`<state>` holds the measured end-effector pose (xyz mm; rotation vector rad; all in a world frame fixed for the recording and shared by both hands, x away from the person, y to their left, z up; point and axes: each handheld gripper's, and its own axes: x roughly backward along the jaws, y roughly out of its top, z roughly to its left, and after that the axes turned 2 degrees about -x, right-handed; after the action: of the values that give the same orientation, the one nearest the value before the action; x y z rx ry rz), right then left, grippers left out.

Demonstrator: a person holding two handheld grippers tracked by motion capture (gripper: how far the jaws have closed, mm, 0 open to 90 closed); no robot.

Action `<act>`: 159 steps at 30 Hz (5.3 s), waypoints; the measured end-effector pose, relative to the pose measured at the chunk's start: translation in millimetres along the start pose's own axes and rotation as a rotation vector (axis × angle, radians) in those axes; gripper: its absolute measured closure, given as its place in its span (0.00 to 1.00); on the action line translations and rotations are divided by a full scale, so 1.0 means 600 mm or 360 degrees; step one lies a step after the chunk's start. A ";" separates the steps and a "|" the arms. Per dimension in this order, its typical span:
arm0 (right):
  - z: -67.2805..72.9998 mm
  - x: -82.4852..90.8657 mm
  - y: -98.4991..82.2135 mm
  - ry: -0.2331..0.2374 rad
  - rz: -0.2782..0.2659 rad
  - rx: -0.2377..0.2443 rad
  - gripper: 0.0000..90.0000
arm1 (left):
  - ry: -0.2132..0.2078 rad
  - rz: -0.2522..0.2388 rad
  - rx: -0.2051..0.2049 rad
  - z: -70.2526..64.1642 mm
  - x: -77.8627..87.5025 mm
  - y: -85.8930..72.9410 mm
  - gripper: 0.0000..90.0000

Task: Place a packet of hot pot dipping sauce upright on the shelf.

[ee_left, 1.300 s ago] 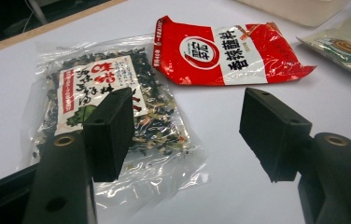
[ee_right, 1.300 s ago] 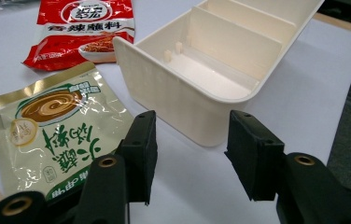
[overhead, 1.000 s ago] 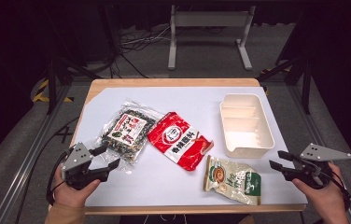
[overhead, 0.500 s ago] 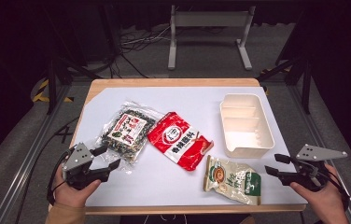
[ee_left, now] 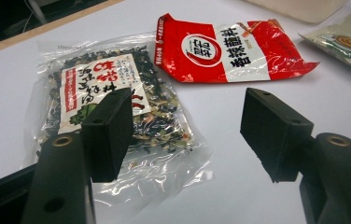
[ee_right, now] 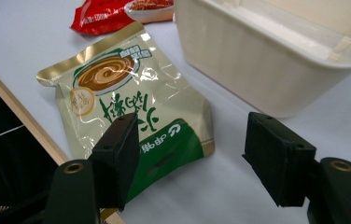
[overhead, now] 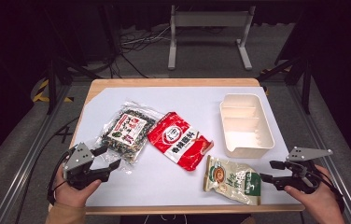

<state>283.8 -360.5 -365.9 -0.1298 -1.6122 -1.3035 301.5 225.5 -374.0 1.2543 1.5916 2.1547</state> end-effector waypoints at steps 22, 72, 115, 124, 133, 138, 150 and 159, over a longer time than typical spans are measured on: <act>0.014 -0.045 -0.018 0.0125 0.0244 -0.0036 0.38 | -0.0006 0.0015 -0.0028 -0.006 -0.009 0.002 0.39; 0.047 -0.107 -0.020 0.0343 0.0343 -0.0119 0.69 | -0.0004 0.0009 -0.0036 -0.008 -0.010 0.002 0.39; 0.072 -0.023 0.057 0.0308 0.0127 -0.0098 1.00 | 0.0015 0.0017 -0.0015 0.000 -0.010 -0.005 0.39; 0.085 0.020 0.087 0.0285 0.0106 0.0006 1.00 | 0.0023 0.0017 -0.0005 0.003 -0.010 -0.006 0.39; 0.087 0.044 0.112 0.0200 0.0119 0.0084 1.00 | 0.0034 0.0016 0.0005 0.008 -0.009 -0.008 0.39; 0.086 0.066 0.136 0.0156 0.0104 0.0136 1.00 | 0.0043 0.0014 0.0021 0.012 -0.008 -0.011 0.39; 0.081 0.092 0.169 0.0078 0.0105 0.0204 1.00 | 0.0061 0.0010 0.0049 0.019 -0.007 -0.016 0.39; 0.065 0.102 0.202 0.0077 0.0151 0.0234 1.00 | 0.0082 0.0031 0.0034 0.016 -0.009 -0.019 0.40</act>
<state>305.3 -309.7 -235.7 -0.0826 -1.6349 -1.1042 308.0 234.1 -385.9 1.2348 1.6332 2.2050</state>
